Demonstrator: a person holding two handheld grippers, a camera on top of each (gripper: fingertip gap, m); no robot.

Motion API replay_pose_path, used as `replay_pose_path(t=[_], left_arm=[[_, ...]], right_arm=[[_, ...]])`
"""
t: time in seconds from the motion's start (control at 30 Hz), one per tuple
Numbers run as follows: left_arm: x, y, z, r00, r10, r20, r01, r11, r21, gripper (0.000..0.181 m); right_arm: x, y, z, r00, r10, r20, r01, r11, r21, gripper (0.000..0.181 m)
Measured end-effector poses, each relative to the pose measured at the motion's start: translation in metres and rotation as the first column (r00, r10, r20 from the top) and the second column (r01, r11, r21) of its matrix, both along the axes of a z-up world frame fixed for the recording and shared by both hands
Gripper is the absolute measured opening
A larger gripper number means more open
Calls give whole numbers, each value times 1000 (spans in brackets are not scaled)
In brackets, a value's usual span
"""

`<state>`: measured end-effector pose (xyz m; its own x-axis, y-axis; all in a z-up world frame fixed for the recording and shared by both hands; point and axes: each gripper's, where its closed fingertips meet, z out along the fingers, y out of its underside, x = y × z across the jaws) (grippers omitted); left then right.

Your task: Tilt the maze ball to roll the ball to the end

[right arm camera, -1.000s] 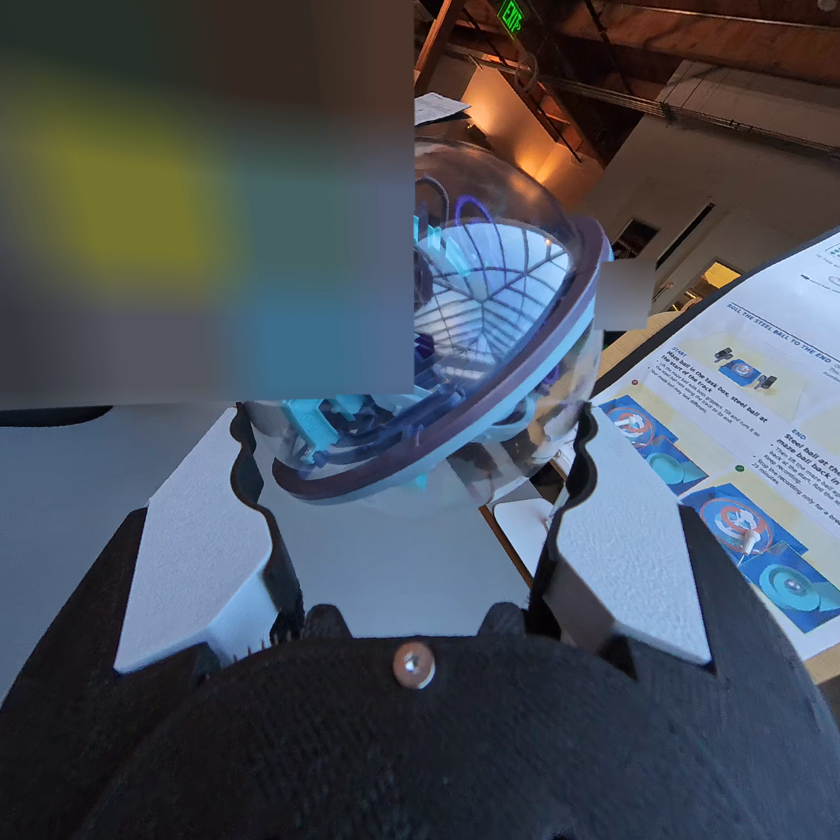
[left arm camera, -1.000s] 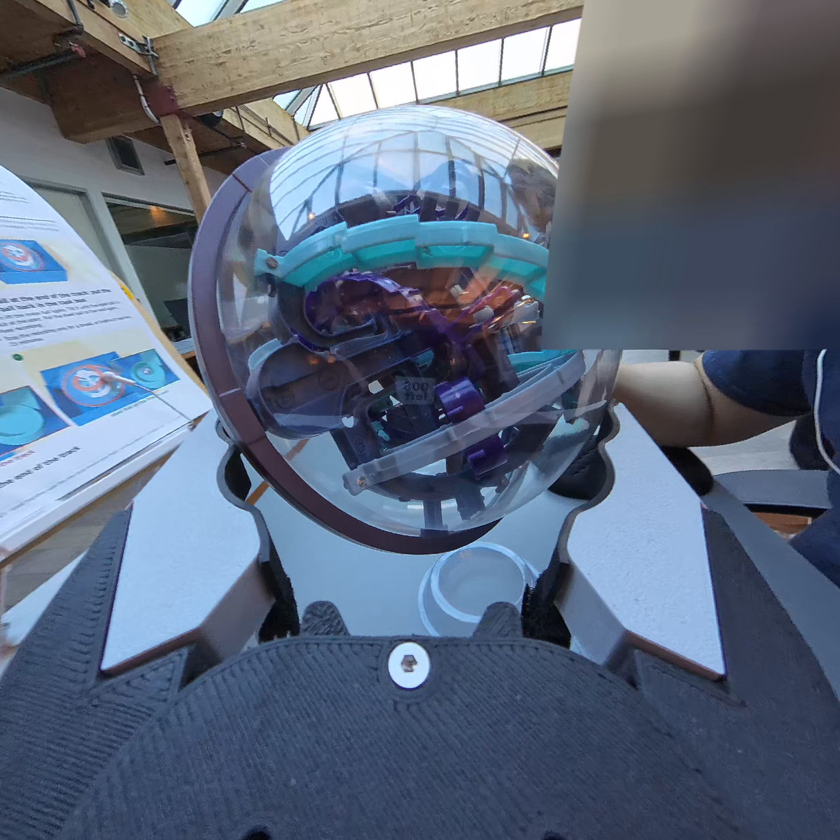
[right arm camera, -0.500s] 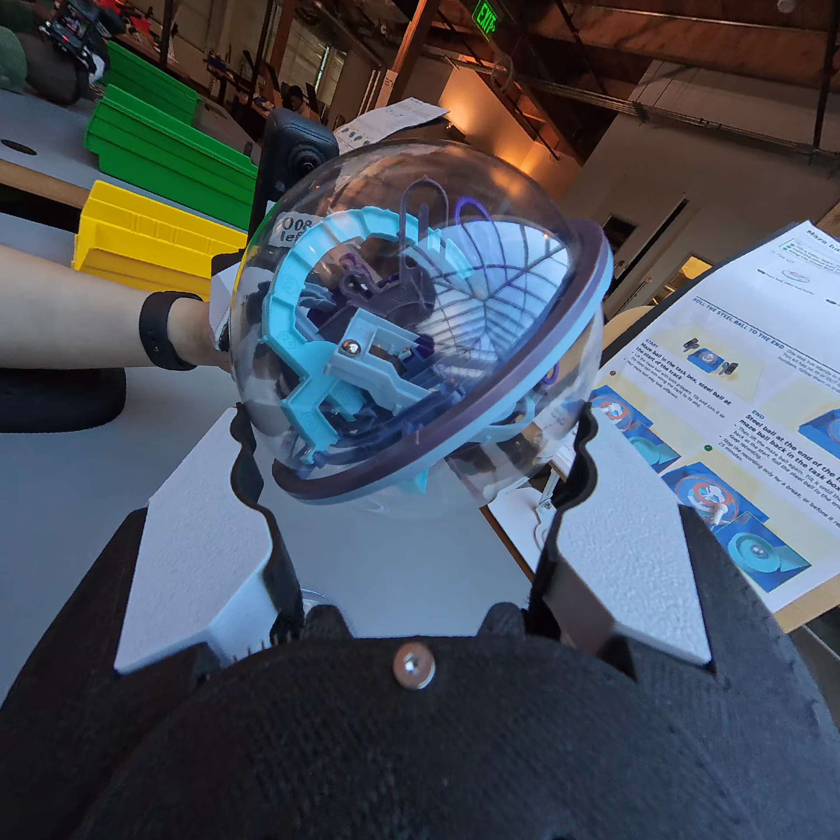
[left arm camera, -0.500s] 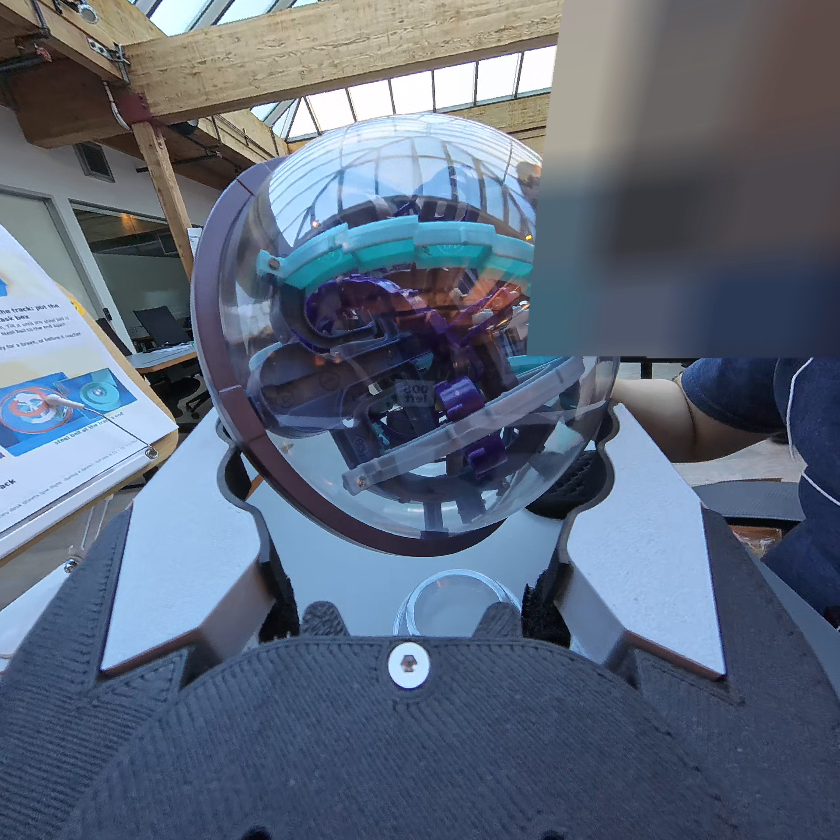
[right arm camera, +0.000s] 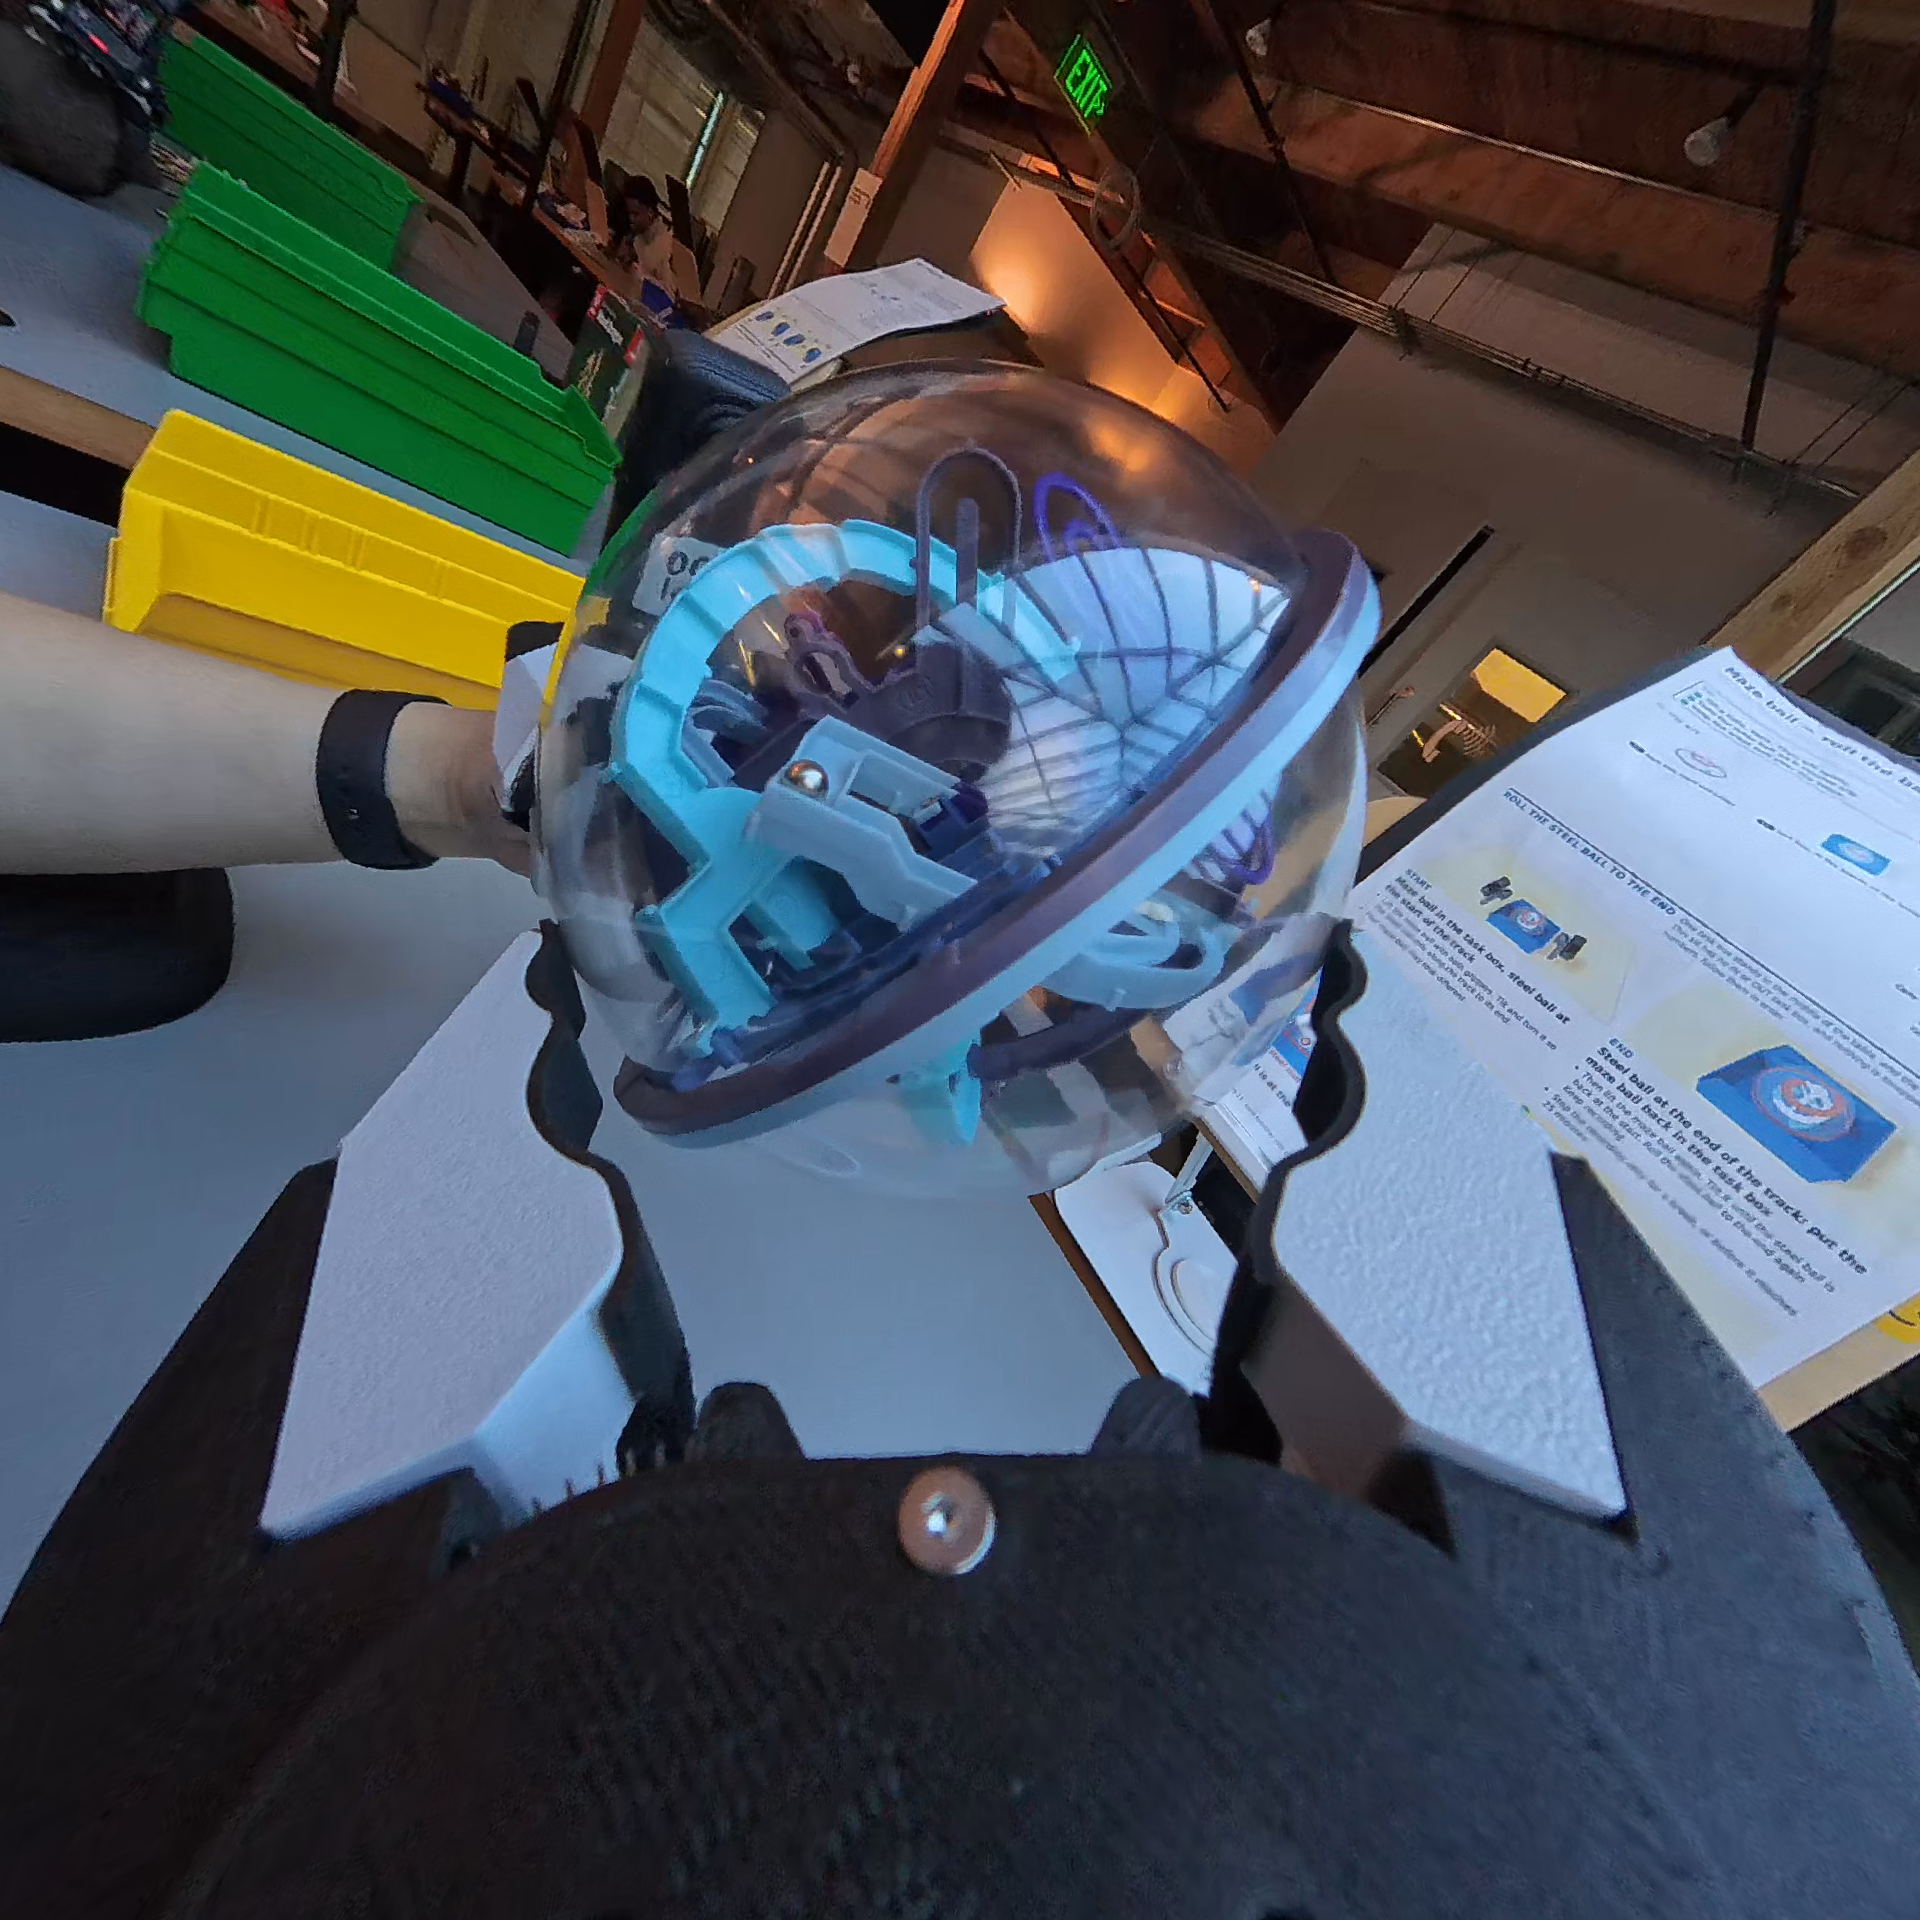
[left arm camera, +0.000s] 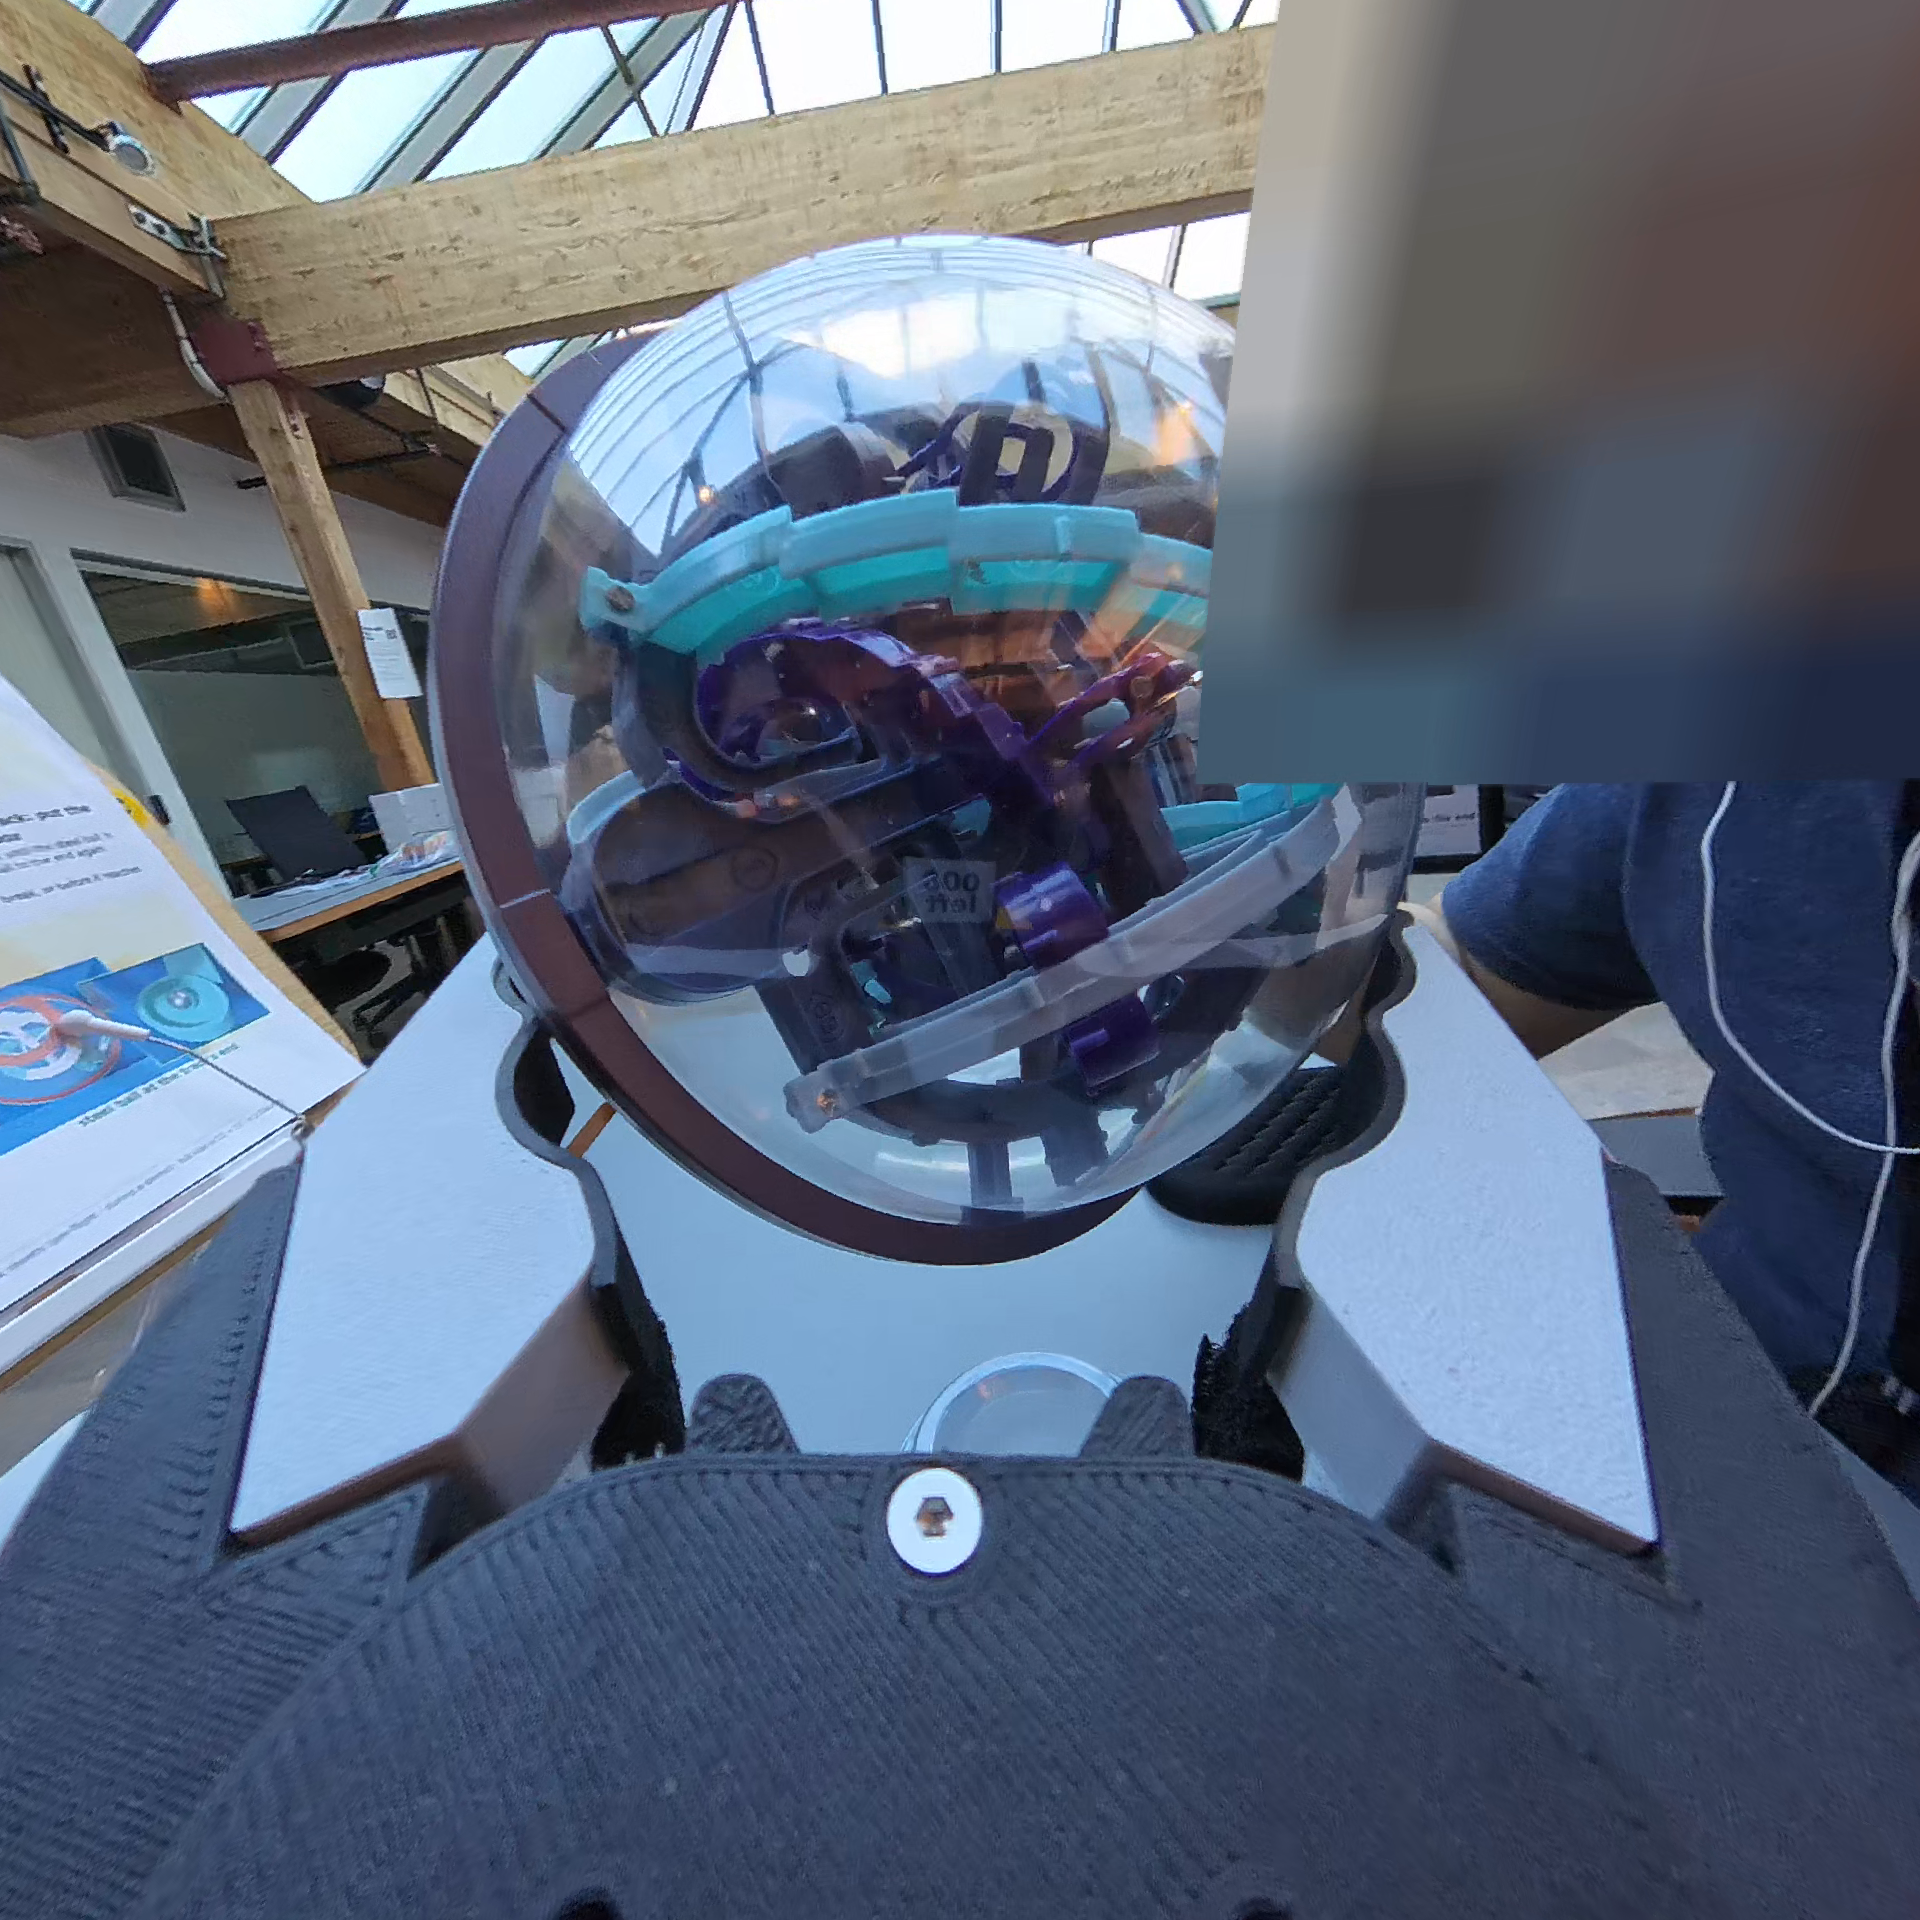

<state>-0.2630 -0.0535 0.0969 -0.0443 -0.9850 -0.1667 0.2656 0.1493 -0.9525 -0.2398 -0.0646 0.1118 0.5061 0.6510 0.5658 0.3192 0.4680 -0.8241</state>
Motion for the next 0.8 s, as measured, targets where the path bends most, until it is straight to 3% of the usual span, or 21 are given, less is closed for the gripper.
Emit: replay_pose_path(t=[0.17,0.33,0.8], left_arm=[[-10,-8,14,997,-70,42,69,997,24,150],[-17,-15,31,997,-61,43,56,993,107,150],[-24,-17,43,998,-66,-6,66,982,179,150]], right_arm=[[-12,-10,15,1000,-22,-21,23,998,66,139],[-18,-16,28,999,-28,-34,32,991,132,140],[-24,-19,37,996,-41,-80,56,979,195,139]])
